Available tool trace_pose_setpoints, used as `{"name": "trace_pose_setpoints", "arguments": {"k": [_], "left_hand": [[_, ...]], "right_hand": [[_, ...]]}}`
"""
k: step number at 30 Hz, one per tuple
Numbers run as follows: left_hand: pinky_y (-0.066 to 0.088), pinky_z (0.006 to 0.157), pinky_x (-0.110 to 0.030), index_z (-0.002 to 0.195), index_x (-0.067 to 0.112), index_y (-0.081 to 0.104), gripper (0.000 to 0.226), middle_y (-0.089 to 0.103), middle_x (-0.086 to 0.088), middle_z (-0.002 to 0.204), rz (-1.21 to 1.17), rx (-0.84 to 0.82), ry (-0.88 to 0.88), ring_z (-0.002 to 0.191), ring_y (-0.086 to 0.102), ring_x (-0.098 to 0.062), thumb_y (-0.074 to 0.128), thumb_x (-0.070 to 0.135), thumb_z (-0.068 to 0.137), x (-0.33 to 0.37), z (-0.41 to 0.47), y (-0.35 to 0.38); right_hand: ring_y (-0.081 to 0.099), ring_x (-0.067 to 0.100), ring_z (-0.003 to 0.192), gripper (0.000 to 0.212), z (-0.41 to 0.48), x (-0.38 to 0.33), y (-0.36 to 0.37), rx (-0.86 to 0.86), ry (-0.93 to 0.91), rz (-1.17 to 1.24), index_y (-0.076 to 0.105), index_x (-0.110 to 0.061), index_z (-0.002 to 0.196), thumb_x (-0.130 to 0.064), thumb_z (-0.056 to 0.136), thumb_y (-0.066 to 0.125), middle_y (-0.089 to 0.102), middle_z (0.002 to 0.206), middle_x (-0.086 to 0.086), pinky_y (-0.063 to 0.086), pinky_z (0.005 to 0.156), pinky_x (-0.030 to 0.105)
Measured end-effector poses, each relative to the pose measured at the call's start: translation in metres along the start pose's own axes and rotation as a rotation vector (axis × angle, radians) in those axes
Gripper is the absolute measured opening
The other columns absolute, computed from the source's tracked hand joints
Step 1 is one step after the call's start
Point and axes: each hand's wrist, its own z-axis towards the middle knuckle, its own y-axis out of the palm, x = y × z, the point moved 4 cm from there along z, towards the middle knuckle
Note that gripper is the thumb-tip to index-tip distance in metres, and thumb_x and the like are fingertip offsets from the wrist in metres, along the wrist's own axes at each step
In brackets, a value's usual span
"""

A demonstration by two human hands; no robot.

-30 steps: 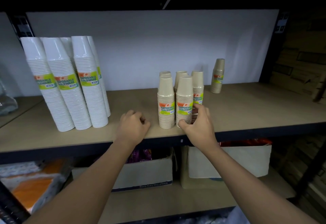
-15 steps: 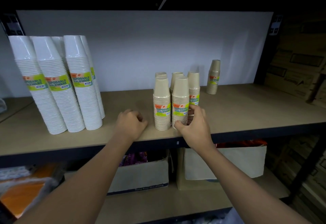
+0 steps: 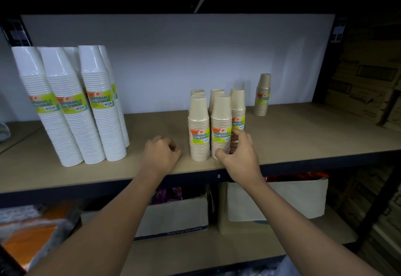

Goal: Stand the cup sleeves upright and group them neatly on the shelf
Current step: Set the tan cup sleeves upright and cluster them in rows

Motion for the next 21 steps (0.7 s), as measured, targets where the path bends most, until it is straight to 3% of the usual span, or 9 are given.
{"name": "trace_pose_setpoints", "arguments": {"k": [10, 17, 21], "left_hand": [[0.040, 0.084, -0.032, 0.086, 0.012, 0.073, 0.017, 0.063, -0.007, 0.092, 0.011, 0.027, 0.039, 0.091, 0.059, -0.029, 0.066, 0.027, 0.083, 0.003, 0.001, -0.002], [0.050, 0.085, -0.036, 0.094, 0.012, 0.073, 0.022, 0.066, -0.009, 0.099, 0.055, -0.035, 0.072, 0.095, 0.061, -0.029, 0.064, 0.030, 0.085, 0.005, 0.024, -0.007], [0.052, 0.086, -0.037, 0.098, 0.013, 0.072, 0.024, 0.072, -0.009, 0.102, 0.037, -0.074, 0.062, 0.097, 0.065, -0.028, 0.062, 0.031, 0.089, 0.006, 0.042, -0.006]], "right_hand": [[0.059, 0.009, 0.107, 0.064, 0.003, 0.003, -0.002, -0.009, 0.054, 0.080, 0.050, -0.022, 0.134, -0.026, 0.077, 0.080, 0.048, 0.123, -0.007, 0.053, 0.092, 0.032], [0.059, 0.008, 0.099, 0.039, 0.036, 0.018, -0.044, 0.154, 0.095, 0.070, 0.051, -0.029, 0.115, -0.028, 0.083, 0.073, 0.054, 0.120, -0.005, 0.052, 0.091, 0.033], [0.058, 0.011, 0.098, 0.036, 0.072, 0.038, -0.069, 0.207, 0.122, 0.029, 0.054, -0.023, 0.115, -0.027, 0.085, 0.072, 0.054, 0.120, 0.000, 0.051, 0.092, 0.034]]}}
